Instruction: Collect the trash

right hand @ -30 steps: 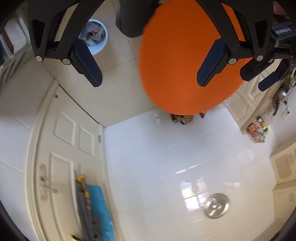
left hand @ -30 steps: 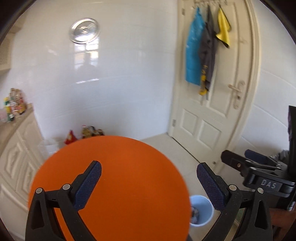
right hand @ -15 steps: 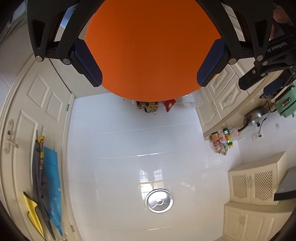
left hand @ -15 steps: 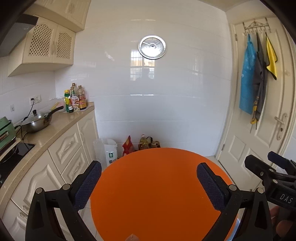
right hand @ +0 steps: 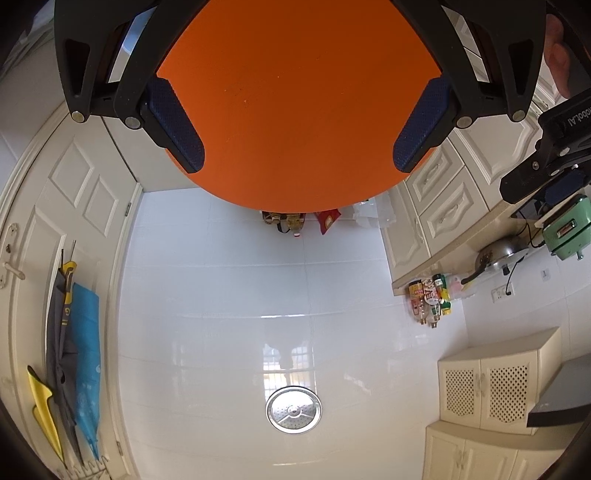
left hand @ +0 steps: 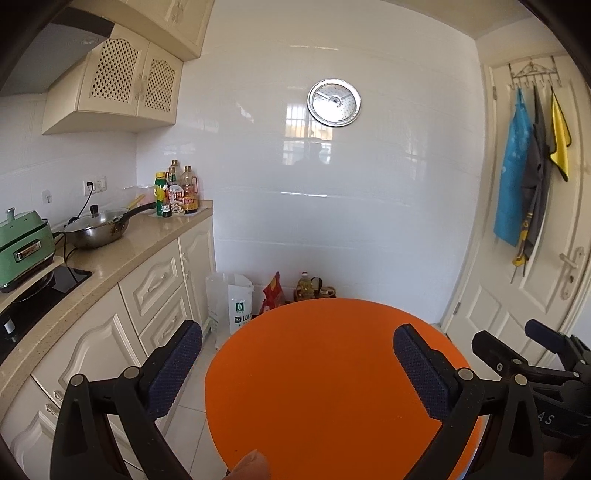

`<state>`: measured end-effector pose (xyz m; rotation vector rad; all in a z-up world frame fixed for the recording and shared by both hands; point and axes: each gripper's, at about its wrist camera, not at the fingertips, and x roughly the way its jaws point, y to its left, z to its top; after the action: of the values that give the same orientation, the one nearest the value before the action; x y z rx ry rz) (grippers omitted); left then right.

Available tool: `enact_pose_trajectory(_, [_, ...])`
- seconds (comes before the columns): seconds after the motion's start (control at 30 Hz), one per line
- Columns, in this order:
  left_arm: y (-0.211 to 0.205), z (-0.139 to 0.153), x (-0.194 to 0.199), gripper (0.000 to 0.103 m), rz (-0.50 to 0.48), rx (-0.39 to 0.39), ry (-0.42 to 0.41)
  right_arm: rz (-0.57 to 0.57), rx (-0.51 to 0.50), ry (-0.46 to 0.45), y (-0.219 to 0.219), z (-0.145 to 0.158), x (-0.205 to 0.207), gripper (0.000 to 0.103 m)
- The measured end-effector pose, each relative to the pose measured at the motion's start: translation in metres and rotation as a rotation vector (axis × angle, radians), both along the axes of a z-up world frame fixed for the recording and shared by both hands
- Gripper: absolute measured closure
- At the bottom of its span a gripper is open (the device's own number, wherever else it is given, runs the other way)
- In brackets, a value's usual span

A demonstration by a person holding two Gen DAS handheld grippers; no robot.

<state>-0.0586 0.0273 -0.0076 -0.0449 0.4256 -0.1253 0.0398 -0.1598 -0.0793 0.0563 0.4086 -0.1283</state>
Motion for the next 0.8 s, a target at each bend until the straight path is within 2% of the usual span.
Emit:
enact_pose_trajectory(0.33, [-0.007,0.003,0.008,0.001,0.03,0.031,-0.006,0.008,-0.017,0.007,0.008,-0.001,0.004,0.0])
enact_pose_trajectory(0.8, [-0.019,-0.005,0.002,0.001,0.017,0.018,-0.011,0.0,-0.024,-0.005,0.008,0.001,0.002,0.0])
